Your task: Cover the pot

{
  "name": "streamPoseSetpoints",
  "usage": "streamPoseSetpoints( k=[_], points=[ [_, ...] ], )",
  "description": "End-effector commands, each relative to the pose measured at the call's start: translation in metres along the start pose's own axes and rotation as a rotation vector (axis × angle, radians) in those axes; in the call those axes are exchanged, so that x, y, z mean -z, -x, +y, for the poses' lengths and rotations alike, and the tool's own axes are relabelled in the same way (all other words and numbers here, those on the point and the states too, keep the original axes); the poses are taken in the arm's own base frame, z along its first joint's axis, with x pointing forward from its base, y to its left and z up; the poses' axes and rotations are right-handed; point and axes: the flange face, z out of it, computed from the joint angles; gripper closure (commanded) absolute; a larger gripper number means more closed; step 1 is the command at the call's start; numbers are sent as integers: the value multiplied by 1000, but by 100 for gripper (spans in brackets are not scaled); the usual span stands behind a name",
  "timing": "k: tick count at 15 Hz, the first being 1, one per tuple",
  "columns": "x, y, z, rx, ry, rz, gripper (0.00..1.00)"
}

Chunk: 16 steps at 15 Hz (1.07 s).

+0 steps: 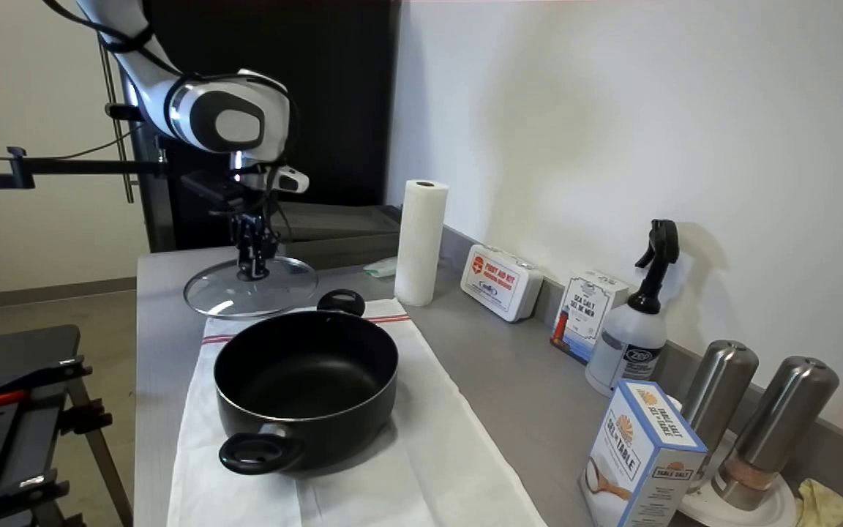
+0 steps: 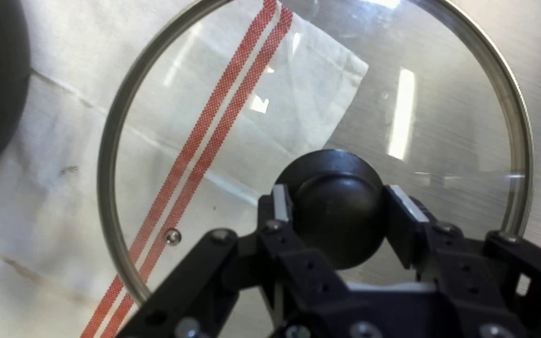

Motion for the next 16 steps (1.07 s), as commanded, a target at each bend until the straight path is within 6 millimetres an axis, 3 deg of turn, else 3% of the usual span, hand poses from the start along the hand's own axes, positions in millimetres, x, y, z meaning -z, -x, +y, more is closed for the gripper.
streamPoseSetpoints(
  k=[1, 8, 16],
  points=[
    [44, 22, -6, 14, 42, 13, 75],
    [93, 47, 20, -52, 91, 17, 75],
    [104, 67, 104, -259, 84, 31, 75]
  ],
)
